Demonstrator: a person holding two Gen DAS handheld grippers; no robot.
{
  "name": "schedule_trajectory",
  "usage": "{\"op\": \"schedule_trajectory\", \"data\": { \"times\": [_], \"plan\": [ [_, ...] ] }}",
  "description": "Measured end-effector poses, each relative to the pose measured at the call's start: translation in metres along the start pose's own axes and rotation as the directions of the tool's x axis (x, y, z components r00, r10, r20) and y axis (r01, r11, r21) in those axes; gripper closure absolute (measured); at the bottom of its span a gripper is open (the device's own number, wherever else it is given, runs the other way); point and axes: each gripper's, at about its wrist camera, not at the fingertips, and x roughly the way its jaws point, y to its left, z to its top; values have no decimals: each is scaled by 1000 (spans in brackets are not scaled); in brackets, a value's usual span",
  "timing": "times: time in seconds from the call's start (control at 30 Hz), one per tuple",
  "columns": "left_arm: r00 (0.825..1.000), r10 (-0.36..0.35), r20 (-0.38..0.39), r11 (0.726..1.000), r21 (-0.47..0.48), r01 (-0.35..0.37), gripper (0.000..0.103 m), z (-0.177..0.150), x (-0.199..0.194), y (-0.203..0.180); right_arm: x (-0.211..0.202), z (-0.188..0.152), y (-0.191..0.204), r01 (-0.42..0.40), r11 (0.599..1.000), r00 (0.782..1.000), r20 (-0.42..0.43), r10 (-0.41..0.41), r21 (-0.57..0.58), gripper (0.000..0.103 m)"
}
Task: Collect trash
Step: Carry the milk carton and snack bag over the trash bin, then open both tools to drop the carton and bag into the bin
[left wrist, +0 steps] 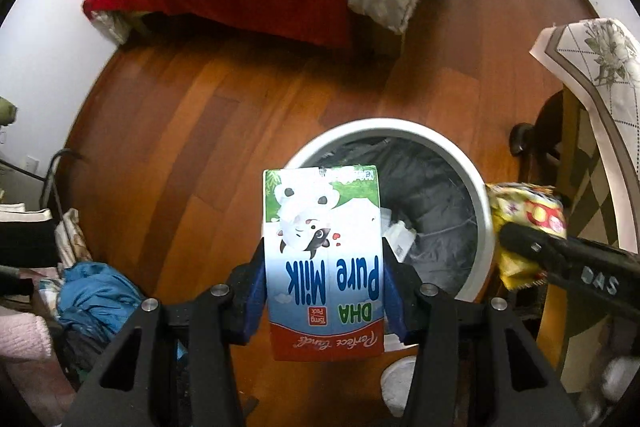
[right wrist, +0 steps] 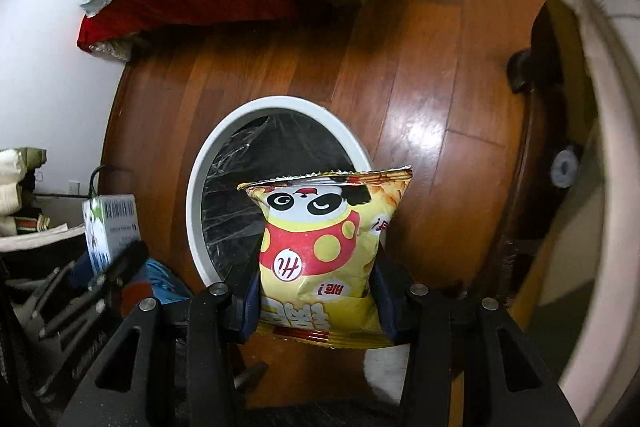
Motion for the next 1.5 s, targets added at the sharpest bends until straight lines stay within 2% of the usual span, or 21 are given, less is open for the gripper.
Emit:
{"op": "schedule_trajectory", "data": {
  "times": [0.13,0.17,0.2,0.27,0.33,0.47,0.57,0.73,1.17,1.5],
  "plan": [
    [1000,-14,-13,1000,-5,14,55,-1,5,-1,20,11,-8,-68,997,997,-31,70,48,53],
    [1000,-11,-18,1000,-12,10,45,-2,6,-1,21,11,-10,-84,995,996,-35,86,57,48],
    [1000,-11,-17,1000,-14,10,23,-1,5,2,21,12,-11,-96,993,995,-37,98,63,33],
    [1000,-2,-10,1000,-19,2,6,-2,3,3,18,12,-12,-86,995,996,-28,88,58,17],
    [1000,5,-8,1000,-28,-5,6,-3,1,5,15,12,-10,-71,997,997,-25,73,43,15],
    [1000,16,0,999,-46,-16,6,-5,-6,11,-2,7,-5,18,1000,1000,-10,-18,-7,8],
    [1000,26,11,998,-52,-26,6,-8,-13,14,-13,2,3,115,991,993,12,-114,-65,7],
    [999,34,29,997,-64,-32,6,-14,-29,20,-29,-10,13,190,972,981,52,-184,-137,6],
    [994,24,107,994,-112,-12,6,-31,-89,42,-95,-48,40,225,951,969,156,-194,-214,5],
    [976,-12,217,991,-125,40,6,-56,-172,48,-184,-93,57,215,945,951,272,-145,-248,5]
  ]
}}
